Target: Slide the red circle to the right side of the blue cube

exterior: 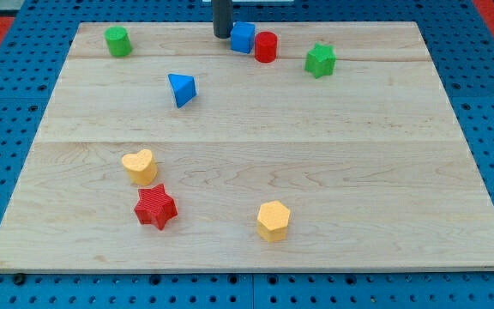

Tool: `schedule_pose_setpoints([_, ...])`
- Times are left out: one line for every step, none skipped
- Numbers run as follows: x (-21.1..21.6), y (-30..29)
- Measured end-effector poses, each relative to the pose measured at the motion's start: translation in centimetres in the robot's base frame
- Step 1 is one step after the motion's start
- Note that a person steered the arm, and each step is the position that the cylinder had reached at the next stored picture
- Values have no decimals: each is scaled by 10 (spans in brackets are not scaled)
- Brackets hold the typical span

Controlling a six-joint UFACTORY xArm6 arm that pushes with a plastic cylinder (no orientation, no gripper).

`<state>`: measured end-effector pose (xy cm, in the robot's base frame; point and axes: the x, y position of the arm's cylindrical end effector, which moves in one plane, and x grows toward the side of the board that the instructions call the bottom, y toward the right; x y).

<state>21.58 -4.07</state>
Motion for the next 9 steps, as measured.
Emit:
schedule_pose_setpoints([0, 0])
schedule_pose_setpoints([17, -5])
schedule_pose_setpoints([37, -24])
schedule_pose_setpoints([38, 3])
schedule_pose_setpoints([54, 28])
schedule_pose_setpoints([56, 64])
schedule_pose_setpoints([51, 107])
schedule_pose_setpoints([44, 75])
schedule_pose_setpoints([23, 73])
